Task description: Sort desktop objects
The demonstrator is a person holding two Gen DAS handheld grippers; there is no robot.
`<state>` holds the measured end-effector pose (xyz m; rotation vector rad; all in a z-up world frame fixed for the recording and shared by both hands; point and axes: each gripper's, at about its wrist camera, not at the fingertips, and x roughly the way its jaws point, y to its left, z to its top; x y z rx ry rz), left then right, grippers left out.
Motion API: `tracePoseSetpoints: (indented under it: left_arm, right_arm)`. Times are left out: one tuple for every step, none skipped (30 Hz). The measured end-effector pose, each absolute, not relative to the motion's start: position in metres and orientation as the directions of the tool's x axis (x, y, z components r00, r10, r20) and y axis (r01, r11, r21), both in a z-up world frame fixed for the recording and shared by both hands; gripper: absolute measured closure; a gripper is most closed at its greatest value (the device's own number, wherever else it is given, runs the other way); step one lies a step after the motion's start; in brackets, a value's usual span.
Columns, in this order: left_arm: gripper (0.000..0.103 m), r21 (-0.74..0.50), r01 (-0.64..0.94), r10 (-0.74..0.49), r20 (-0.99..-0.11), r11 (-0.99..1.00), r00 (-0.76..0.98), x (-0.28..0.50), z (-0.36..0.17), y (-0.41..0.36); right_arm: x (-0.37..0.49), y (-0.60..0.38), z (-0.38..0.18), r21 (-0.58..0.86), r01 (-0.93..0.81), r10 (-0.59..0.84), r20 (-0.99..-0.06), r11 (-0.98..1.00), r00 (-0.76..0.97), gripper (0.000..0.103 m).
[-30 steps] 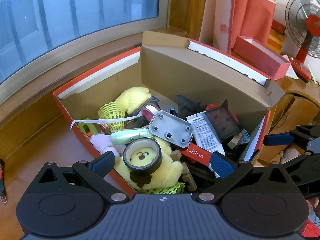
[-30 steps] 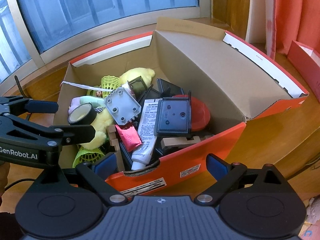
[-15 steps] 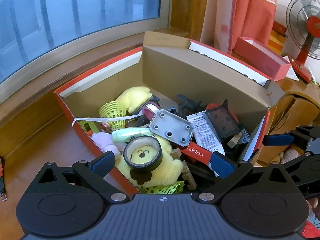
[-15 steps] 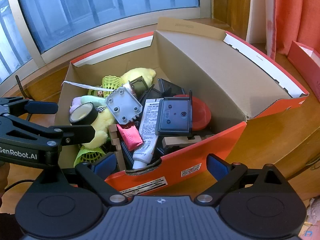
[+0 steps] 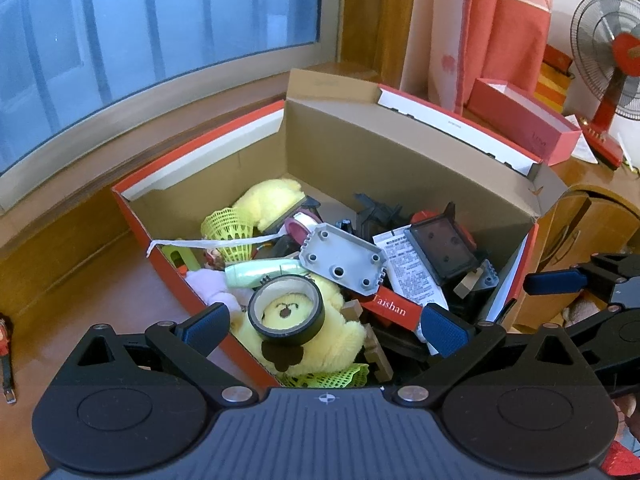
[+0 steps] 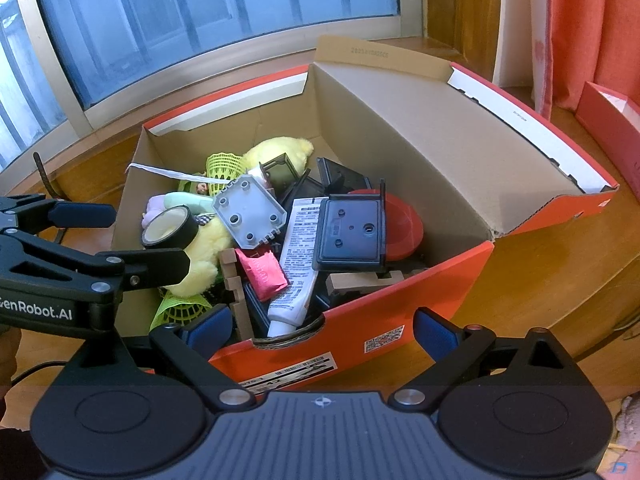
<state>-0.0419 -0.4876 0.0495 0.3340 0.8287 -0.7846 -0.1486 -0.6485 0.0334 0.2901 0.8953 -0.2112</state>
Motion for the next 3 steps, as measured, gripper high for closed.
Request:
tracePoseSetpoints:
  left_arm:
    - [0.0,-0.027,0.736,-0.49,-0.762,0.677,0.423,-0.0422,0.0497,-0.4875]
    - [0.0,-0.029,0.736,-0.491,-0.763,0.676,0.421,-0.0421,0.0497,-0.4873]
    - [0.0,-0.03,0.737,-0.492,-0.763,0.675,0.419,-0.0421,0.0498,-0.4871]
  right_arm:
    - [-0.1487,-0.6485,0.0334,0.16,0.3,-0.059,-0.791,0.94,0.609,0.005]
    - [-0.1488,-0.6485,0.0334,0.161,0.3,-0.059,-0.79,0.94,0.61,0.005]
    - [-0.1489,-0.6482,0.0334,0.161,0.3,-0.059,-0.79,0.94,0.61,0.005]
